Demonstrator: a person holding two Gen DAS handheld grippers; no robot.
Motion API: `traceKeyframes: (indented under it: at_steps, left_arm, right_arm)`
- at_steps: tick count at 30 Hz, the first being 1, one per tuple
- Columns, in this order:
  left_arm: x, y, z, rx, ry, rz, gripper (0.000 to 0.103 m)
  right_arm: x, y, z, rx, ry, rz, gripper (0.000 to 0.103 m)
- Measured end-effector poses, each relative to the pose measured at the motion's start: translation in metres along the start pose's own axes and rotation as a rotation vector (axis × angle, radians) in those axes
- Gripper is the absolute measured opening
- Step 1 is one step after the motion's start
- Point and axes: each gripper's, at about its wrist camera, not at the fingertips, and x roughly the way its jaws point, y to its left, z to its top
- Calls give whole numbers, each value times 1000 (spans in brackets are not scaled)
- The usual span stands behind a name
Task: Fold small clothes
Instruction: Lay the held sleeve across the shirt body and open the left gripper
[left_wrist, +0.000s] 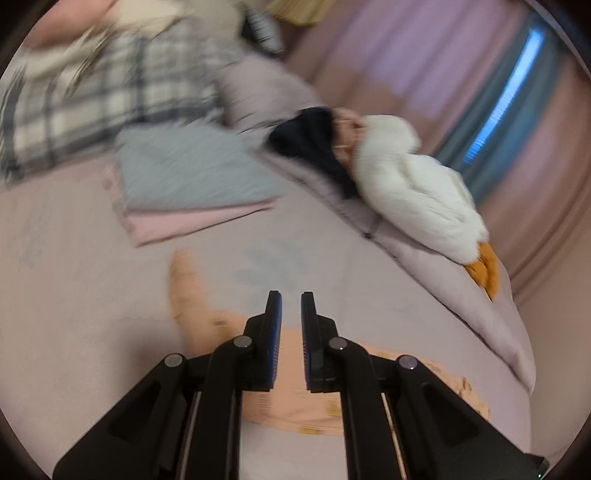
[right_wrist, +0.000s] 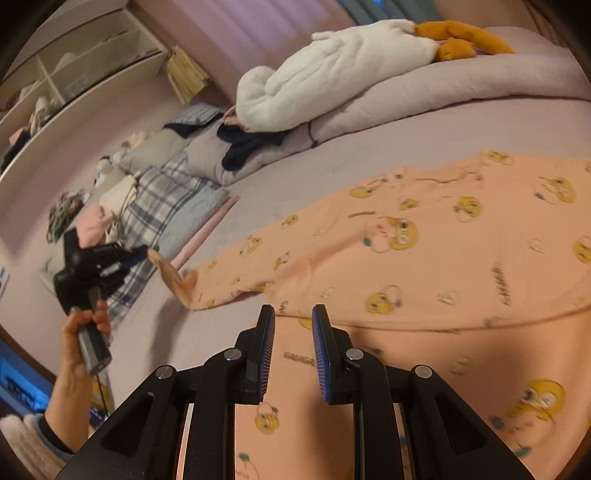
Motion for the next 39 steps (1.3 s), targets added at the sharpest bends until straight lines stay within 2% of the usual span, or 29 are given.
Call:
traceKeyframes:
  at_steps: [4,8,9,11,13,14,18,22,27,30,33,35,36,37,38,39]
  left_arm:
    - [-9,-68,-9,131,-6,-85,8]
    - [-5,-95,-23,126,43,-132,14]
    - [-2,-93,-26,111,54,-136,15]
    - [3,-76,-32,71,80,-116,25]
    - [5,-52,-36,8,111,-104,56]
    - [5,-36,-38,-38,123,-96,59]
    - [2,28,-39,-153,153,-12,59]
    - [8,70,-33,-190,158,96,59]
    - [36,84,-32,-198,201,134,59]
    - [59,85,-30,-232,226,120,59]
    - [77,78,-20,-207,223,165,59]
    - [90,75,-15,-188,232,215,57]
    - [94,77,-13,-186,240,252,46]
    - [100,79,-13,-195,255,279,16]
    - [102,82,-13,-212,267,282,3]
    - [102,87,-15,-243,272,281,6]
  right_arm:
    - [-26,-14,-1,34,-45,4,21]
    - [-44,-31,-4,87,-79,17,23]
    - [-48,-34,-6,101,-81,25,25]
    - [-54,-42,-11,120,-81,37,28]
    - [-58,-47,-14,123,-74,38,30]
    - [-58,-48,-15,126,-70,36,34]
    - [-55,-52,-15,149,-66,49,35]
    - [-49,-51,-20,135,-45,48,35]
    - [-38,-52,-23,122,-11,28,35]
    - [-38,-55,-24,121,-5,22,35]
    - [-34,-61,-27,132,6,21,35]
    - [-31,-65,-29,146,20,23,35]
    - [-30,-67,-30,151,26,25,35]
    - [-29,-68,-30,155,29,27,35]
    - [-30,-68,-30,156,29,30,35]
    - [-30,-68,-30,155,28,33,35]
